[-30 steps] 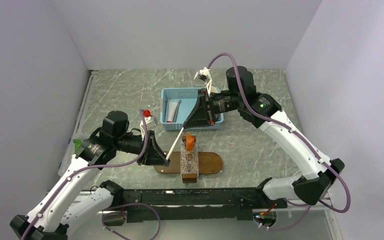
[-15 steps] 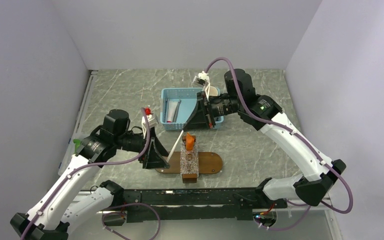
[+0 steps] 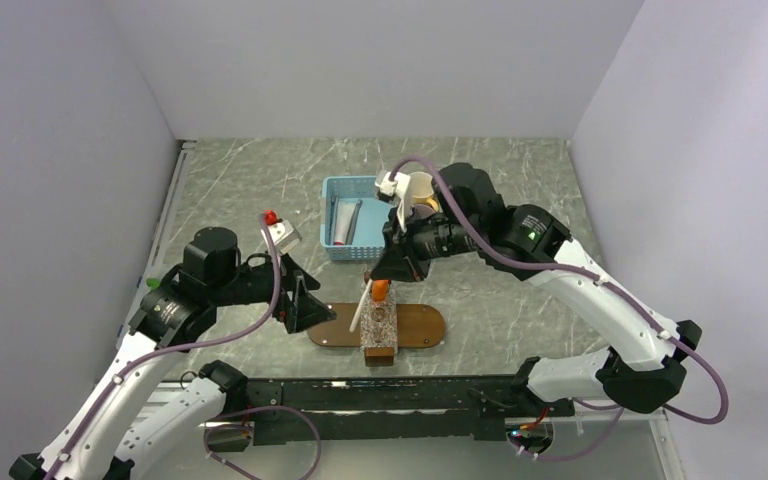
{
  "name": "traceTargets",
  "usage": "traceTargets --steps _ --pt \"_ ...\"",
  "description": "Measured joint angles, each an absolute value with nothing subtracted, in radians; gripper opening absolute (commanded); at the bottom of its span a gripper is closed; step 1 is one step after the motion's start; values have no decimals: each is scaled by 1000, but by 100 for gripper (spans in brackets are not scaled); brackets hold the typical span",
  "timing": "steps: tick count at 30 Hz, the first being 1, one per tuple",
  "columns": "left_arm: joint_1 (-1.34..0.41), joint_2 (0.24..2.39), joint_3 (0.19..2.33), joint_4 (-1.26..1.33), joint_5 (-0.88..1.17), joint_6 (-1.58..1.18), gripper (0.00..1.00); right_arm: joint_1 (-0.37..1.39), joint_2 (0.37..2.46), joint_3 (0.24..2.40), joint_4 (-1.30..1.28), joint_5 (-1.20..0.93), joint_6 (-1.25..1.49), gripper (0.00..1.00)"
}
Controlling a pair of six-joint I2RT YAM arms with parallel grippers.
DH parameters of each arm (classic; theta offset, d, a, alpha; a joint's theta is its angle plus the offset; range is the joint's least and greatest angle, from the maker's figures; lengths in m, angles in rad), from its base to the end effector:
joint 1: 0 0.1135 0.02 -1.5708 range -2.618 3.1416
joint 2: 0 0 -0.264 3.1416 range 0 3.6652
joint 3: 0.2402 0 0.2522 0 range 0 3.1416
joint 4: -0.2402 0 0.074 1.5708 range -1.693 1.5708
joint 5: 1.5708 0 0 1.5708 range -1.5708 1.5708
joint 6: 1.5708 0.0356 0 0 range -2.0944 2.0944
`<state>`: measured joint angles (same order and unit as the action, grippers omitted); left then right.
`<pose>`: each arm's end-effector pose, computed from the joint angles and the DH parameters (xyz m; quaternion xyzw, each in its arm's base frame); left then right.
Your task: Prepare toiletry sets of a toothbrush and toothpaste on the tray
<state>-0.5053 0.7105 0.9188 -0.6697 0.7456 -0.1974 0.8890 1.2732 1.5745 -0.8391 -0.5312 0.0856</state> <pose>0.1080 -0.0874 0.3505 0.3110 0.7529 -0.4595 0.3540 0.1427 0.2044 0.4423 -0.4474 0.7216 0.4248 0.3142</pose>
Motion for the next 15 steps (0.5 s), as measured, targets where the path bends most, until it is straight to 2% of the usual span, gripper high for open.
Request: traceTargets --steps 15 --pt "-505 667 916 -629 352 -310 99 1019 1279 1575 -921 -120 53 0"
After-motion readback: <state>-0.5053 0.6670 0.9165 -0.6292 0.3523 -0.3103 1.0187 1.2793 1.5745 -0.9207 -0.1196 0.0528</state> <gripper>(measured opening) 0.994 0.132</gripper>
